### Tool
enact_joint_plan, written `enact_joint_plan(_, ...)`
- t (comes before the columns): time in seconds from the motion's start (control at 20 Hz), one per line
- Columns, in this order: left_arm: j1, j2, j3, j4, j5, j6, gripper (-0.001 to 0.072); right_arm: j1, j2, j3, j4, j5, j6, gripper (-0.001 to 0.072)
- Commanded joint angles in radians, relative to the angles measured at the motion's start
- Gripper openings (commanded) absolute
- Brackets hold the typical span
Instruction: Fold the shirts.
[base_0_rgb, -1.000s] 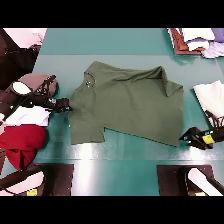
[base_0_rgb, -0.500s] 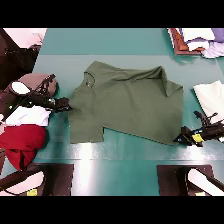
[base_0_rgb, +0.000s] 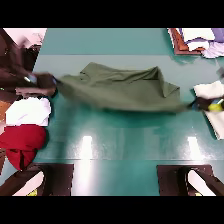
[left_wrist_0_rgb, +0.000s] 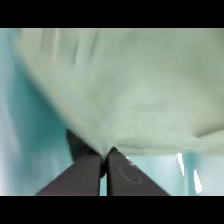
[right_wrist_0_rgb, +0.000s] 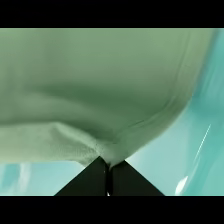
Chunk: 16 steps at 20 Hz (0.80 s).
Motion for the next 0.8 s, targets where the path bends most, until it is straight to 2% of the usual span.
enact_joint_plan(0.0, 0.001, 0.109, 0.318, 0.001, 0.048, -0.002, 0.0031, 0.011, 0.078, 0.373, -0.002, -0.114, 0.017, 0.0017)
enact_joint_plan(0.15, 0.001, 0.119, 0.633, -0.002, 0.056, -0.002, 0.0031, 0.003, 0.102, 0.647, -0.023, -0.158, 0.017, 0.0017)
enact_joint_plan(0.3, 0.001, 0.119, 0.88, -0.002, 0.072, -0.01, 0.003, -0.054, 0.102, 0.87, -0.035, -0.103, 0.017, 0.0017)
enact_joint_plan(0.4, 0.001, 0.119, 0.98, -0.017, 0.084, -0.056, 0.0031, -0.107, 0.101, 0.968, -0.035, -0.063, 0.017, 0.0017)
enact_joint_plan(0.6, 0.001, 0.119, 1.036, -0.109, 0.061, -0.058, 0.003, -0.181, 0.101, 1.015, -0.034, 0.023, 0.017, 0.0017)
enact_joint_plan(0.75, 0.001, 0.119, 0.884, -0.043, 0.014, -0.065, 0.003, -0.181, 0.092, 0.895, -0.023, 0.059, 0.017, 0.0017)
